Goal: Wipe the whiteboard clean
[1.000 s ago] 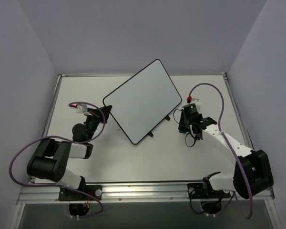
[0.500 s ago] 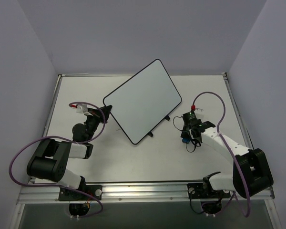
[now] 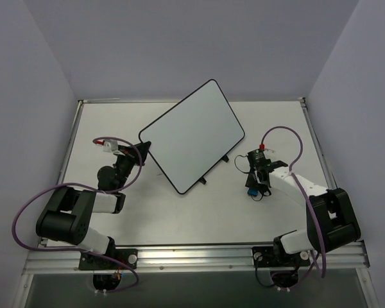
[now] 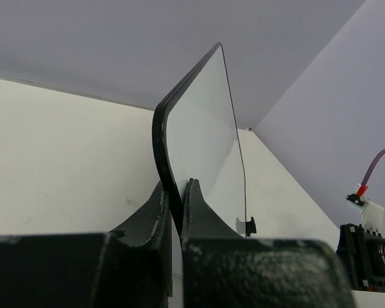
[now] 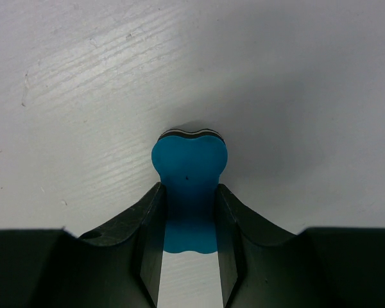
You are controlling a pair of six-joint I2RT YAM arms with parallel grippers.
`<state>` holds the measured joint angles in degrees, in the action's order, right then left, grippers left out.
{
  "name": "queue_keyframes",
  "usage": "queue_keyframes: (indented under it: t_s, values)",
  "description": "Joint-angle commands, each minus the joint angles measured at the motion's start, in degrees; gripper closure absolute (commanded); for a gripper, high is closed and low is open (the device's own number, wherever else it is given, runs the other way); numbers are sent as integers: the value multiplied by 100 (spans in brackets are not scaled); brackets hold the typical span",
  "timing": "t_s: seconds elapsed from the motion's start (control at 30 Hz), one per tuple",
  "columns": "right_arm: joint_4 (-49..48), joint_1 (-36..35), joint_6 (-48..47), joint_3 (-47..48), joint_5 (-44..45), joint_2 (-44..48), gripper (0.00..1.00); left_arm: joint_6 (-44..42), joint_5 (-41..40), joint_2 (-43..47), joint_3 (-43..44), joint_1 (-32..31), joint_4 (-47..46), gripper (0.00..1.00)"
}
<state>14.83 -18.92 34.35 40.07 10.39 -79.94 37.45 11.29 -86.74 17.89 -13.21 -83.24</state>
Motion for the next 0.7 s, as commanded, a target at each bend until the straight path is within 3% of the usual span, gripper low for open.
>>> queue_keyframes:
  t_s: [0.0, 0.07, 0.37, 0.67]
  values:
    - [99, 72, -77, 115, -81, 49, 91, -1399, 752, -54, -93, -120, 572, 98]
    - [117, 72, -77, 115, -81, 58, 73, -1399, 717, -45, -84, -120, 616, 98]
    - [160, 46, -77, 141, -116, 172, 46, -1442, 717, 96, 74, -111, 1141, 98]
    - [661, 11, -156, 719, 24, 1181, 40, -1478, 734, 272, 373, -50, 1872, 98]
